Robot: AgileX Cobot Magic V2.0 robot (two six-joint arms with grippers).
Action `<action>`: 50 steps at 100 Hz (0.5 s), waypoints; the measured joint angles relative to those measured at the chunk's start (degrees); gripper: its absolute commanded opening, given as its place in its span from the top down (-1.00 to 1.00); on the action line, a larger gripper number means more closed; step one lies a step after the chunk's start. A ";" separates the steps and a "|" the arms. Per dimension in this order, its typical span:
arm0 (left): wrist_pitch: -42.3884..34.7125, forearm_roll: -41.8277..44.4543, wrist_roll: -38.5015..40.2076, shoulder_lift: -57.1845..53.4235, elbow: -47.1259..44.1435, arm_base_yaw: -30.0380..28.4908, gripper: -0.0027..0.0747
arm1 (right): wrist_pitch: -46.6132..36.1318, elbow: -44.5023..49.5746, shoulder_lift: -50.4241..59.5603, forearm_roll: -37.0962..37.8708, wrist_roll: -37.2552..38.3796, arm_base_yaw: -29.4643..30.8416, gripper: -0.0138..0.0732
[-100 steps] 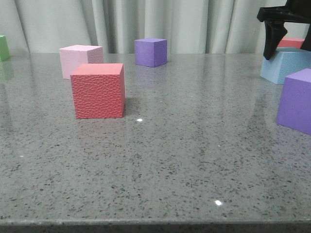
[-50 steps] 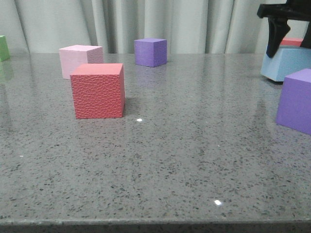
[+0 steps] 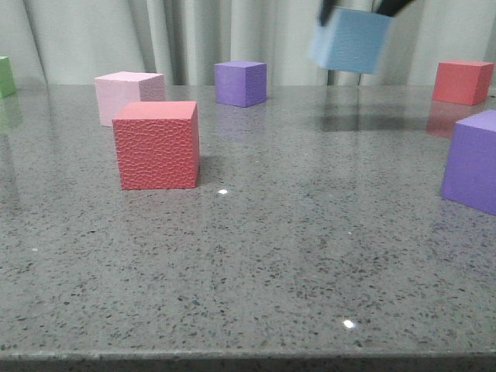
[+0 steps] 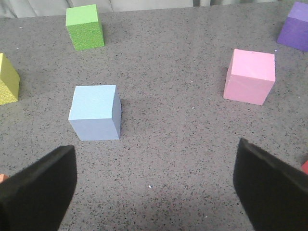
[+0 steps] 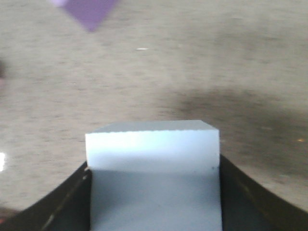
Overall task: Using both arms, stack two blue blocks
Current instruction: 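Grasp and lift the light blue cube with the right gripper, then carry the cube toward the purple cube and set it down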
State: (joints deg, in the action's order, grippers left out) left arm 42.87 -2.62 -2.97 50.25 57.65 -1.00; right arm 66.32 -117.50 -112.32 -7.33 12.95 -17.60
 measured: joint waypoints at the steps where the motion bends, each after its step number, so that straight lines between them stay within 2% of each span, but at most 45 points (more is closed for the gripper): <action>1: 0.00 0.00 0.00 0.00 0.00 0.00 -0.72 | -0.15 0.00 0.00 0.00 0.16 -0.63 -0.14; 19: 0.89 0.00 0.00 0.00 0.00 0.00 -0.72 | -4.18 -0.60 -0.56 0.00 5.36 -7.07 -0.14; 50: 1.28 0.00 0.00 0.00 0.00 0.00 -0.72 | -4.89 -7.79 -8.20 0.00 11.63 -11.86 -0.14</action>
State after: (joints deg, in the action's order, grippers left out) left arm 44.15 -2.62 -2.97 50.25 57.65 -1.00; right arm 61.43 -125.29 -120.52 -7.33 24.58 -29.46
